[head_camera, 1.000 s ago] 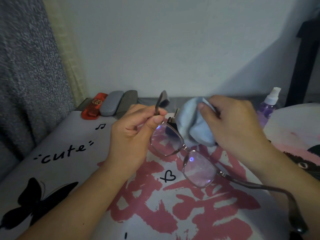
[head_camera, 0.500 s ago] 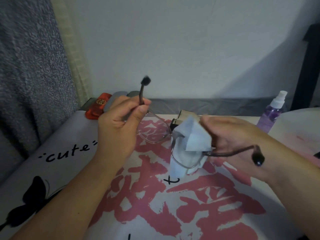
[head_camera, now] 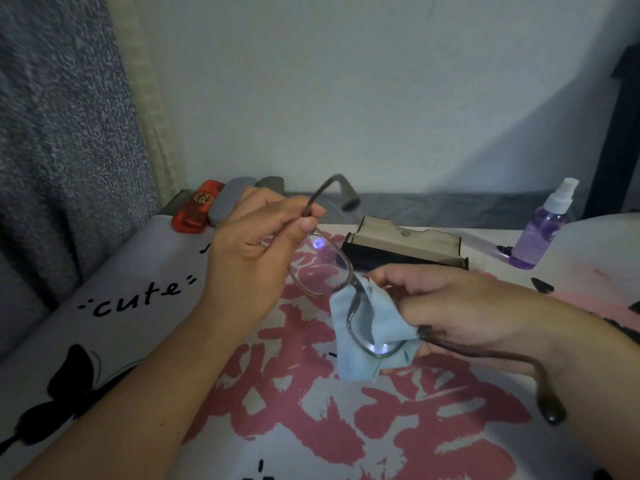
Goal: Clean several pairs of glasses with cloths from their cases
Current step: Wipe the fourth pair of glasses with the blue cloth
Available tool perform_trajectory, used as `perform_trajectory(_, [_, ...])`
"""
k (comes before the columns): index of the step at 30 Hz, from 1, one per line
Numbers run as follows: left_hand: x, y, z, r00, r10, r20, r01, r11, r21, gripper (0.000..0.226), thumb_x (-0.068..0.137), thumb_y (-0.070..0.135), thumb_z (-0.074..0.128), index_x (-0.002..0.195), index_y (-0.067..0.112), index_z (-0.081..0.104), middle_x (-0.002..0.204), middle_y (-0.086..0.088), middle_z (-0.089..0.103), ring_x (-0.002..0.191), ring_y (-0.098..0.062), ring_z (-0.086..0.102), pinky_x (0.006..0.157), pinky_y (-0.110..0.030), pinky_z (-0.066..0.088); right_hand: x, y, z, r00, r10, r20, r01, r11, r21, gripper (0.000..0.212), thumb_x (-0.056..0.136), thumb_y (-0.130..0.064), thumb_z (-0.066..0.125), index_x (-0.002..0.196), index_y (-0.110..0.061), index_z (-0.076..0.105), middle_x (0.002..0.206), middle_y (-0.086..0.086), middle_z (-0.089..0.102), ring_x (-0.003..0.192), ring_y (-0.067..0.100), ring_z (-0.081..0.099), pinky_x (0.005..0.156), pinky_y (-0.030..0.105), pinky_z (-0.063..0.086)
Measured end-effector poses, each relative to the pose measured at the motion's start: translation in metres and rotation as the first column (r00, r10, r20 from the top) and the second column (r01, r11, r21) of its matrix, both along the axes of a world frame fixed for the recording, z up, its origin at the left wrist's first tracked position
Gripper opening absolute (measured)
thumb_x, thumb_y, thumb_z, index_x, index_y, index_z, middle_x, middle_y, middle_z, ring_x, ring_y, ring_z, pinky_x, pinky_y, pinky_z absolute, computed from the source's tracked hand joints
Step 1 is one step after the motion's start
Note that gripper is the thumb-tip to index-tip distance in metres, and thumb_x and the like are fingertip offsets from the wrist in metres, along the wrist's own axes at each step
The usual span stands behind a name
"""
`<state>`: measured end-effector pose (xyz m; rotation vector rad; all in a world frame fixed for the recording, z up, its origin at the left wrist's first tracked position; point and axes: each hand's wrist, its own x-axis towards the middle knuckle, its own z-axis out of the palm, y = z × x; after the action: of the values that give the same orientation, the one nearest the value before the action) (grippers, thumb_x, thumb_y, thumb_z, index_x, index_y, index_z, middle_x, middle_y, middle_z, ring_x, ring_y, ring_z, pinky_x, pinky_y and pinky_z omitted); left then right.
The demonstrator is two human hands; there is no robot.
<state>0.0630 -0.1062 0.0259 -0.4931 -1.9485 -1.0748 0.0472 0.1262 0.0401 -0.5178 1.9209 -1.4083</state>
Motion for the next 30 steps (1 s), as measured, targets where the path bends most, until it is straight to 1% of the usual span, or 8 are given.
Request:
perform_trajectory(3, [0.0,-0.003,0.002,1.0,0.02,-0.006,-0.02,1.0,0.008,0.012,0.096,0.015,0.063,0.103,0.021,0.07,0.094,-0.004,0.069,0.093,-0.024,0.065,0.085,-0.034,0.054,0.0,0.006,0.006,0.99,0.091,0.112,-0.08,0.992,-0.1,0.023,0.097,-0.001,0.062,0.117,-0.011,0.068,0.113,0.012,0.073,0.1,0.024,0.07,0.084,0.034,0.057])
perform_trajectory(8, [-0.001,0.0,-0.003,0.999,-0.04,0.026,0.04,0.999,0.006,0.013,0.097,0.013,0.065,0.105,0.021,0.072,0.095,-0.003,0.069,0.093,-0.03,0.065,0.084,-0.05,0.054,0.008,-0.002,-0.001,0.987,0.153,0.058,-0.152,0.988,-0.011,0.023,0.096,0.01,0.056,0.113,-0.005,0.058,0.098,0.015,0.073,0.073,0.024,0.069,0.061,0.029,0.055])
perform_trajectory(12, [-0.002,-0.003,-0.003,0.999,-0.032,0.032,0.031,0.999,0.022,0.016,0.096,0.009,0.066,0.106,0.02,0.071,0.094,-0.005,0.07,0.092,-0.029,0.065,0.083,-0.048,0.055,0.006,0.0,0.001,0.975,0.17,0.143,-0.165,0.985,-0.047,0.037,0.095,0.022,0.042,0.117,0.0,0.061,0.105,0.015,0.073,0.078,0.018,0.072,0.067,0.026,0.057])
perform_trajectory(15, [-0.002,-0.002,-0.002,0.999,-0.039,0.036,0.038,0.999,0.003,0.017,0.095,0.008,0.066,0.106,0.02,0.071,0.094,-0.002,0.07,0.092,-0.028,0.065,0.085,-0.045,0.055,0.006,0.0,0.003,0.946,0.183,0.266,-0.162,0.982,-0.101,0.041,0.093,0.023,0.036,0.12,0.008,0.063,0.111,0.023,0.072,0.086,0.025,0.073,0.073,0.03,0.059])
perform_trajectory(19, [-0.001,-0.006,0.003,1.0,-0.011,0.022,0.01,1.0,0.022,0.014,0.096,0.012,0.065,0.105,0.022,0.07,0.095,-0.003,0.069,0.092,-0.027,0.065,0.085,-0.037,0.055,0.005,-0.004,0.006,0.939,0.017,0.343,0.026,0.992,-0.121,0.035,0.099,0.006,0.036,0.113,0.008,0.068,0.105,0.03,0.073,0.081,0.032,0.074,0.069,0.034,0.062])
perform_trajectory(23, [0.0,-0.007,0.004,1.0,-0.009,0.019,0.008,1.0,0.026,0.013,0.097,0.012,0.064,0.105,0.02,0.07,0.095,-0.007,0.068,0.092,-0.028,0.065,0.084,-0.039,0.056,0.006,-0.007,0.013,0.908,0.083,0.41,-0.001,0.981,-0.196,0.039,0.107,-0.025,0.038,0.123,-0.004,0.067,0.111,0.026,0.072,0.082,0.03,0.073,0.069,0.033,0.062])
perform_trajectory(26, [0.0,-0.007,0.004,1.0,-0.008,0.01,0.007,1.0,0.007,0.011,0.096,0.015,0.063,0.105,0.018,0.07,0.093,-0.008,0.069,0.092,-0.03,0.065,0.084,-0.04,0.055,0.007,-0.005,0.011,0.932,0.091,0.352,-0.041,0.988,-0.149,0.028,0.103,-0.006,0.048,0.125,-0.001,0.064,0.111,0.022,0.074,0.087,0.028,0.074,0.072,0.031,0.061])
perform_trajectory(30, [-0.002,-0.007,0.001,0.999,-0.049,0.013,0.049,0.998,0.029,0.016,0.096,0.011,0.065,0.108,0.019,0.07,0.094,-0.01,0.071,0.092,-0.033,0.066,0.085,-0.046,0.055,0.013,-0.007,0.003,0.996,0.054,0.073,-0.057,0.998,0.042,0.035,0.09,0.009,0.065,0.122,-0.006,0.063,0.103,0.012,0.073,0.08,0.017,0.073,0.066,0.023,0.056])
